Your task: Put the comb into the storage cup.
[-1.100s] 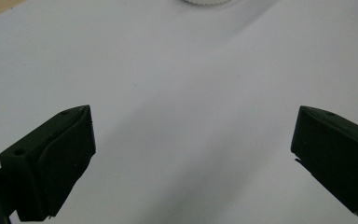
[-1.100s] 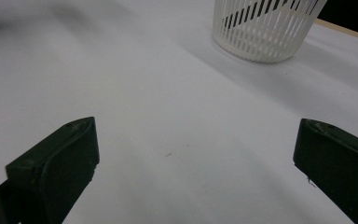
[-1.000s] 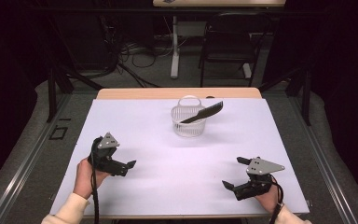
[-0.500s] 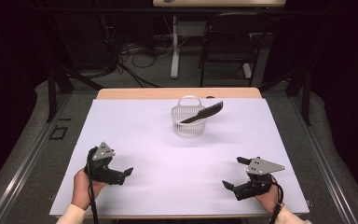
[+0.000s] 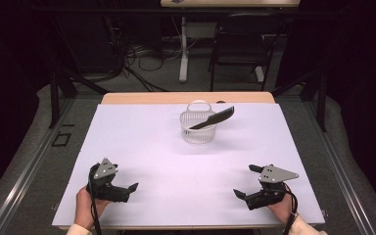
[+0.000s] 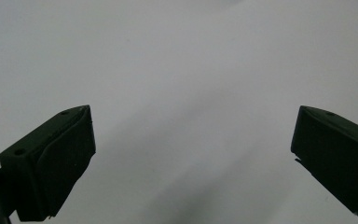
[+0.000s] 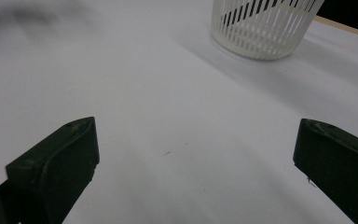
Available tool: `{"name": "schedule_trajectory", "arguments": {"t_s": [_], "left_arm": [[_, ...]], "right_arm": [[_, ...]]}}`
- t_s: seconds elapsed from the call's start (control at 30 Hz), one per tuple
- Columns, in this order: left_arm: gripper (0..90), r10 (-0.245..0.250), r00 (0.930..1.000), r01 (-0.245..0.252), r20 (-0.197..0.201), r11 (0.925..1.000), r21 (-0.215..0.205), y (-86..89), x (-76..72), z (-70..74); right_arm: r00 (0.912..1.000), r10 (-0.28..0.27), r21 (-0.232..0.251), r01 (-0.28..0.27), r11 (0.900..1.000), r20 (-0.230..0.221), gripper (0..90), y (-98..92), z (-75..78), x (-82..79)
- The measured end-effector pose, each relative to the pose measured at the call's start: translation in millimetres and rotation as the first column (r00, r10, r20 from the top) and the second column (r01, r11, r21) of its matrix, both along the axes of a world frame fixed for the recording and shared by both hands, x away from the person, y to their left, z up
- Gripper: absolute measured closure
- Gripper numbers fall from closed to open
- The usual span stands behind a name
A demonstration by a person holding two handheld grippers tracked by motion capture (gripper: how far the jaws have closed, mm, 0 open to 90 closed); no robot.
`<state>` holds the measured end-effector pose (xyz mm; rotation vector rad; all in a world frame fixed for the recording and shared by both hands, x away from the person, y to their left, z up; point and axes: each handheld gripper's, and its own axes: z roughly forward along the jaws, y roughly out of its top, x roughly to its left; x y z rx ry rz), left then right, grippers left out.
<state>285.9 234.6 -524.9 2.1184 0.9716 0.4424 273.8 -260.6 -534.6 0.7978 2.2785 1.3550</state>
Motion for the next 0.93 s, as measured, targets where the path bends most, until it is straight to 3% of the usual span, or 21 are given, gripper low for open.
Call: {"name": "schedule_trajectory", "arguments": {"t_s": [0.3, 0.5, 0.93], "left_arm": [[0.0, 0.019, 0.9995, -0.018, 0.026, 0.9996, -0.021, 4.9, -8.0, -4.5], [0.0, 0.019, 0.999, -0.019, 0.039, 0.9998, -0.005, 6.9, -12.4, -8.7], [0.0, 0.036, 0.9979, -0.035, 0.054, 0.9993, -0.012, 13.7, -10.5, -9.0]], "right_arm": [[1.0, -0.002, 0.002, 0.002, 1.0, 0.004, 0.0, -0.2, 0.2, -0.1], [1.0, 0.001, 0.004, -0.001, 1.0, 0.006, 0.0, 0.1, 0.3, -0.3], [1.0, 0.001, -0.004, -0.001, 1.0, 0.009, 0.0, 0.3, -0.4, 0.1]]}}
